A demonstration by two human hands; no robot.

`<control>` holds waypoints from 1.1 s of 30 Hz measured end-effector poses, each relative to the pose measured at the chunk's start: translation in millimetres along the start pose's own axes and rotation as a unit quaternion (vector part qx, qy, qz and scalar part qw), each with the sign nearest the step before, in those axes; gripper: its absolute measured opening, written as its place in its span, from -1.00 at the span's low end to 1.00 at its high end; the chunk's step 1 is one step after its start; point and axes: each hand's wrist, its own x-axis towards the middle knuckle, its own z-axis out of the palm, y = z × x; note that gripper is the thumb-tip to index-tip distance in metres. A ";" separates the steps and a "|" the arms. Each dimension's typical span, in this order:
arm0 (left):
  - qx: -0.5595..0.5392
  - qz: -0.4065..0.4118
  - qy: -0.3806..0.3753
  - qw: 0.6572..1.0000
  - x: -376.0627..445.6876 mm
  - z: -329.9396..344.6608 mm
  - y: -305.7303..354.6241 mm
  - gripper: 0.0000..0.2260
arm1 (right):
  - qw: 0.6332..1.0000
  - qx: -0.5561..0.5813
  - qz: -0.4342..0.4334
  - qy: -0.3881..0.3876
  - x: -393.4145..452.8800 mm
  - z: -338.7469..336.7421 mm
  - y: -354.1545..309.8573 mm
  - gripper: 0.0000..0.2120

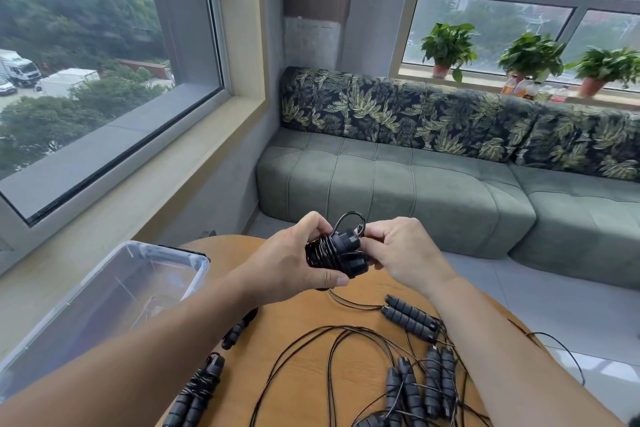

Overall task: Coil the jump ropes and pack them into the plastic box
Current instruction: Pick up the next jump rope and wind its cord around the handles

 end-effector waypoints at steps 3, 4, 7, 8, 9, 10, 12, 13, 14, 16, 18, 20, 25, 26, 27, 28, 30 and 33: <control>-0.008 -0.003 -0.003 1.000 1.0 0.3 0.5 -0.52 | 0.998 -0.053 -0.021 0.022 -0.5 0.4 -2.5 -0.84; 0.002 -0.004 -0.010 1.000 1.3 0.1 0.6 -0.51 | 0.998 -0.057 -0.025 0.030 -1.0 0.2 -3.3 -0.83; 0.043 -0.010 -0.030 0.999 2.5 -1.6 1.8 -0.50 | 0.996 -0.059 -0.048 0.052 -3.1 0.8 -4.2 -0.82; 0.051 -0.011 -0.033 0.998 3.4 -1.8 1.7 -0.50 | 0.996 -0.053 -0.052 0.054 -3.9 0.8 -4.4 -0.84; 0.059 -0.013 -0.036 0.998 3.9 -1.9 2.4 -0.51 | 0.996 -0.045 -0.056 0.049 -5.0 1.0 -4.8 -0.86; 0.068 -0.017 -0.040 0.997 4.1 -2.1 2.9 -0.51 | 0.997 -0.036 -0.056 0.039 -6.2 1.4 -5.8 -0.87; 0.079 -0.024 -0.047 0.996 3.4 -2.1 3.9 -0.52 | 0.999 -0.020 -0.044 0.019 -8.7 1.9 -6.9 -0.87; 0.086 -0.028 -0.048 0.995 2.8 -2.2 5.0 -0.52 | 0.999 -0.012 -0.032 0.016 -10.2 1.6 -7.9 -0.84; 0.103 -0.032 -0.049 0.993 2.0 -2.2 6.0 -0.52 | 1.000 0.002 -0.015 0.017 -11.9 0.8 -9.4 -0.77; 0.158 -0.037 -0.042 0.986 0.5 -0.3 8.6 -0.52 | 0.998 0.062 0.015 0.009 -14.5 -1.6 -14.0 -0.65; 0.184 -0.042 -0.022 0.982 -0.5 3.1 10.7 -0.51 | 0.995 0.092 0.023 0.001 -15.1 -0.8 -20.9 -0.62; 0.181 -0.046 -0.007 0.982 -0.6 5.8 13.2 -0.52 | 0.997 0.055 0.020 0.041 -14.7 3.6 -25.7 -0.67; 0.206 -0.046 0.008 0.977 -1.7 8.4 21.4 -0.54 | 0.987 0.012 0.044 0.155 -17.5 16.5 -26.8 -0.74; 0.213 -0.046 0.011 0.976 -2.1 9.4 22.6 -0.54 | 0.984 -0.003 0.046 0.174 -18.8 20.5 -27.6 -0.73; 0.222 -0.043 0.013 0.974 -2.1 10.9 23.3 -0.54 | 0.979 -0.021 0.047 0.197 -20.1 23.8 -29.0 -0.72; 0.231 -0.039 0.018 0.972 -1.9 12.7 23.3 -0.54 | 0.974 -0.040 0.049 0.219 -21.2 25.9 -31.0 -0.70; 0.250 -0.030 0.037 0.967 -1.3 15.7 23.7 -0.54 | 0.962 -0.080 0.066 0.252 -22.0 26.2 -35.3 -0.69; 0.276 -0.026 0.073 0.958 0.6 20.3 25.6 -0.55 | 0.955 -0.109 0.093 0.259 -22.4 24.1 -37.7 -0.75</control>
